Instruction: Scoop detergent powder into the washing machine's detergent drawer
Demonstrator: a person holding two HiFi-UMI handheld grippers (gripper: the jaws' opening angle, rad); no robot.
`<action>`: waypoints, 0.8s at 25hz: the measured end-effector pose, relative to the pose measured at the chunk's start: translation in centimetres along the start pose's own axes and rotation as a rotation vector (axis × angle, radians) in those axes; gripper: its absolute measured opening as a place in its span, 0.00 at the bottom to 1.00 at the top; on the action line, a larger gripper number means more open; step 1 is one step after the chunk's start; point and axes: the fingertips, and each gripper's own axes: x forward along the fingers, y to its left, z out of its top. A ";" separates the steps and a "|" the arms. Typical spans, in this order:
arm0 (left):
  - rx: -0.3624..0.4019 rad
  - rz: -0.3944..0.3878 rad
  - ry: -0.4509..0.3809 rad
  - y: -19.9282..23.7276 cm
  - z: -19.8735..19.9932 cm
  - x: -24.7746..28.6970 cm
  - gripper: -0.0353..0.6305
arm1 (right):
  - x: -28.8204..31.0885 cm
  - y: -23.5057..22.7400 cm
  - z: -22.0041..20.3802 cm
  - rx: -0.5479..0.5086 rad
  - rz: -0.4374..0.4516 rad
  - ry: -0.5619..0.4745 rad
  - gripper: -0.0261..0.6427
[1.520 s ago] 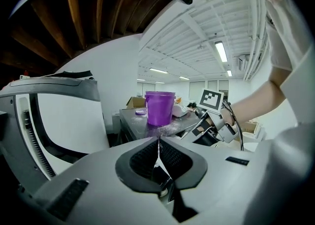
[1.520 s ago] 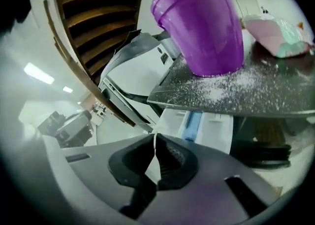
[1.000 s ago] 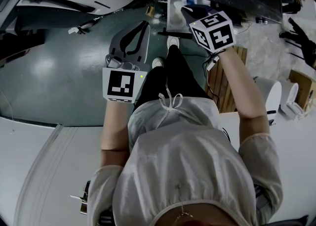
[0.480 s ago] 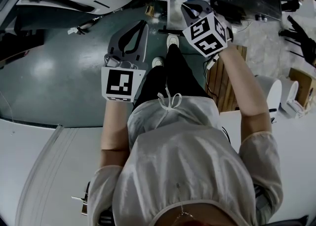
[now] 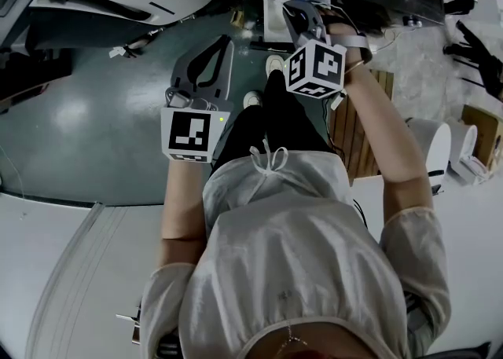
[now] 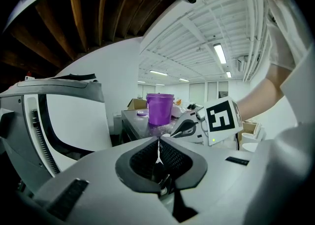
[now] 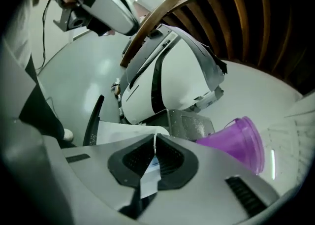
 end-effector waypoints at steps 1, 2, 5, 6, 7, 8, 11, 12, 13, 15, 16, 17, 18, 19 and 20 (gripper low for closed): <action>0.000 -0.004 0.000 -0.1 0.0 -0.1 0.09 | -0.2 -0.2 0.2 -0.034 -0.031 -0.005 0.05; 0.001 -0.008 0.000 -0.2 0.0 -0.2 0.09 | -0.5 -0.3 0.3 -0.063 -0.061 -0.010 0.05; 0.006 -0.012 0.001 -0.4 -0.1 -0.4 0.09 | -0.9 -0.7 0.5 -0.113 -0.118 -0.013 0.05; 0.007 -0.013 0.002 -0.4 -0.1 -0.4 0.09 | -1.0 -0.8 0.5 -0.120 -0.128 -0.011 0.05; 0.009 -0.013 0.002 -0.4 -0.1 -0.4 0.09 | -1.2 -0.9 0.5 -0.128 -0.139 -0.008 0.05; 0.010 -0.014 0.002 -0.4 -0.1 -0.4 0.09 | -1.3 -1.0 0.6 -0.139 -0.150 -0.004 0.05; 0.011 -0.018 0.002 -0.5 -0.2 -0.4 0.09 | -1.7 -1.4 0.8 -0.181 -0.184 0.000 0.05; 0.012 -0.020 0.003 -0.6 -0.2 -0.4 0.09 | -1.8 -1.5 0.9 -0.195 -0.193 0.000 0.05; 0.013 -0.020 0.004 -0.6 -0.2 -0.5 0.09 | -2.0 -1.5 0.9 -0.212 -0.201 0.003 0.05; 0.016 -0.021 0.006 -0.7 -0.2 -0.5 0.09 | -2.3 -1.7 1.1 -0.247 -0.211 0.010 0.05; 0.017 -0.022 0.007 -0.8 -0.1 -0.6 0.09 | -2.4 -1.7 1.2 -0.261 -0.214 0.013 0.05; 0.018 -0.022 0.007 -0.8 -0.1 -0.6 0.09 | -2.5 -1.8 1.3 -0.270 -0.216 0.015 0.05; 0.019 -0.023 0.007 -0.9 0.0 -0.6 0.09 | -2.7 -1.8 1.4 -0.273 -0.217 0.016 0.05; 0.021 -0.024 0.007 -1.0 0.0 -0.6 0.09 | -2.8 -1.9 1.4 -0.270 -0.218 0.017 0.05; 0.024 -0.025 0.007 -1.0 0.1 -0.6 0.09 | -2.9 -2.0 1.4 -0.261 -0.218 0.015 0.05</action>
